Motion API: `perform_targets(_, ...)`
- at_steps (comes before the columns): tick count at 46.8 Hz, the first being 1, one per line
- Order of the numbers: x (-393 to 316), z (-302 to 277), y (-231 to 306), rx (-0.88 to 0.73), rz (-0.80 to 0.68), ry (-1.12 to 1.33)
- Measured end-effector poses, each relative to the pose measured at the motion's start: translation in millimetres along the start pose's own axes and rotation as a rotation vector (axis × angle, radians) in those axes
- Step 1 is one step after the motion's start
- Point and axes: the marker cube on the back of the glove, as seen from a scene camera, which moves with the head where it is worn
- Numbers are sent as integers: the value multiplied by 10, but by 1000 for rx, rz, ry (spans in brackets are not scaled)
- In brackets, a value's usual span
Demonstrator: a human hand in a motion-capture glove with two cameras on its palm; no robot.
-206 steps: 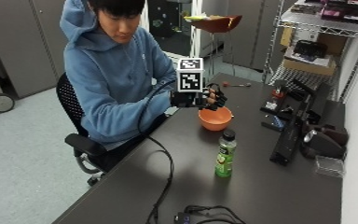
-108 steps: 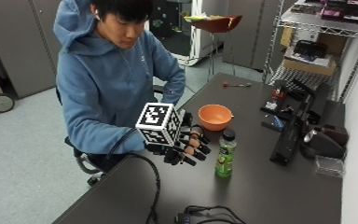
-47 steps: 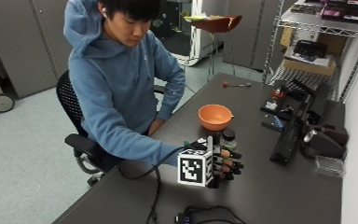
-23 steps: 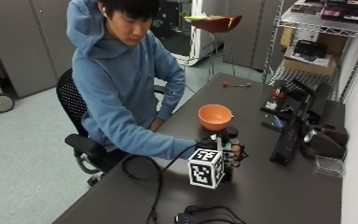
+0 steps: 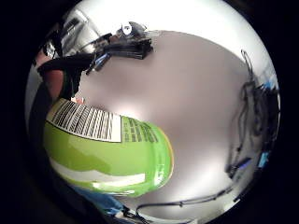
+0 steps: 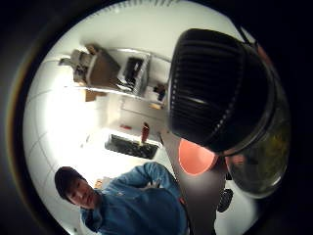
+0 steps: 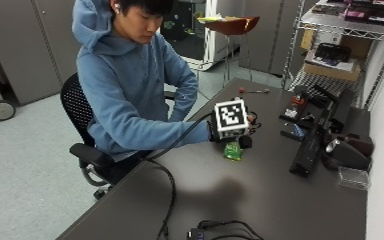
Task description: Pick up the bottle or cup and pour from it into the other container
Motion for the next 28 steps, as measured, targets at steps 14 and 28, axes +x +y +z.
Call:
perform_targets(14,-577,2,-85,-269,-24,469)
perform_targets(28,-876,205,-177,-458,-41,830)
